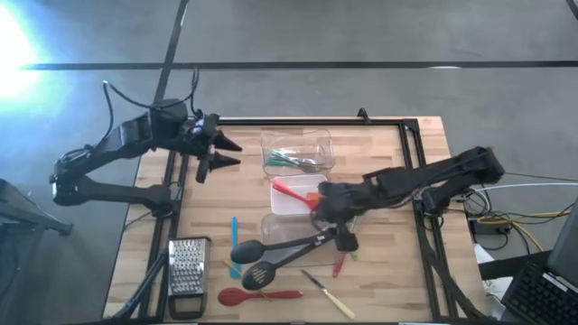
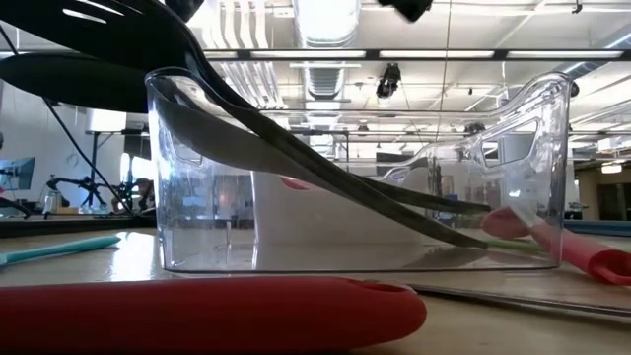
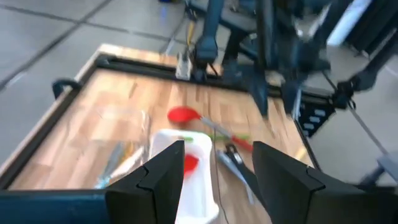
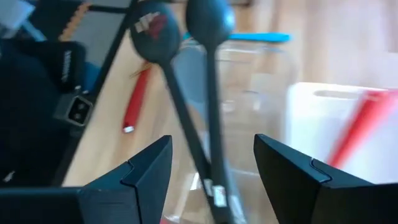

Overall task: Pick & Place Kitchen Items
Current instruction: Put the golden knife into the top transparent bin

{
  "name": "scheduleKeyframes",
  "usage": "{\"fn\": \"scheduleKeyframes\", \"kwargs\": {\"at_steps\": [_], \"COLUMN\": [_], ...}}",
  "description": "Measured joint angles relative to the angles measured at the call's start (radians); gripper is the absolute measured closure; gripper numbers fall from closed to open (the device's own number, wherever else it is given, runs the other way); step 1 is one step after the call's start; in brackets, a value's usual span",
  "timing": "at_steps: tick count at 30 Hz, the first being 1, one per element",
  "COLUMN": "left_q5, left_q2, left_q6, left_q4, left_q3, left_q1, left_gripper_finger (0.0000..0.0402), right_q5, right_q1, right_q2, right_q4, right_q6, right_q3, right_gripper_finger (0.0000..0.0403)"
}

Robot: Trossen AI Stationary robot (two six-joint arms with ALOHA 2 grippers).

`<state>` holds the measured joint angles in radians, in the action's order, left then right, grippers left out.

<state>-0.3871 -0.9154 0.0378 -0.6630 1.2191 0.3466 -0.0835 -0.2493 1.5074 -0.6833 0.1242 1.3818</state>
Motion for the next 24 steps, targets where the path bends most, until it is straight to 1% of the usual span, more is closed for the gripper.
{"fn": "scheduleKeyframes", "kwargs": {"at_steps": [3,6,10,13,16,18,19,21,24], "left_q5": [0.049,0.152,0.311,0.477,0.661,0.757,0.788,0.811,0.814], "left_q2": [0.0,0.0,-0.015,-0.045,-0.087,-0.121,-0.138,-0.172,-0.225], "left_q6": [0.007,0.029,0.055,0.055,0.034,0.042,0.059,0.097,0.156], "left_q4": [-0.032,-0.054,-0.044,-0.04,-0.034,-0.03,-0.028,-0.013,0.036], "left_q3": [-0.025,-0.062,-0.095,-0.1,-0.099,-0.092,-0.087,-0.079,-0.07], "left_q1": [-0.056,-0.159,-0.374,-0.57,-0.763,-0.875,-0.923,-1.004,-1.09], "left_gripper_finger": [0.0209,0.0209,0.0209,0.0209,0.0209,0.0209,0.0209,0.0209,0.0209], "right_q5": [0.112,0.24,0.371,0.463,0.524,0.549,0.557,0.558,0.559], "right_q1": [-0.011,-0.016,-0.016,-0.016,-0.015,-0.016,-0.016,-0.015,-0.012], "right_q2": [-0.07,-0.138,-0.229,-0.288,-0.339,-0.367,-0.379,-0.402,-0.43], "right_q4": [-0.063,-0.118,-0.13,-0.129,-0.127,-0.127,-0.124,-0.122,-0.105], "right_q6": [0.016,0.064,0.117,0.157,0.193,0.219,0.228,0.247,0.269], "right_q3": [-0.006,-0.025,-0.089,-0.144,-0.195,-0.228,-0.241,-0.269,-0.308], "right_gripper_finger": [0.0184,0.0184,0.0184,0.0184,0.0184,0.0184,0.0184,0.0184,0.0184]}}
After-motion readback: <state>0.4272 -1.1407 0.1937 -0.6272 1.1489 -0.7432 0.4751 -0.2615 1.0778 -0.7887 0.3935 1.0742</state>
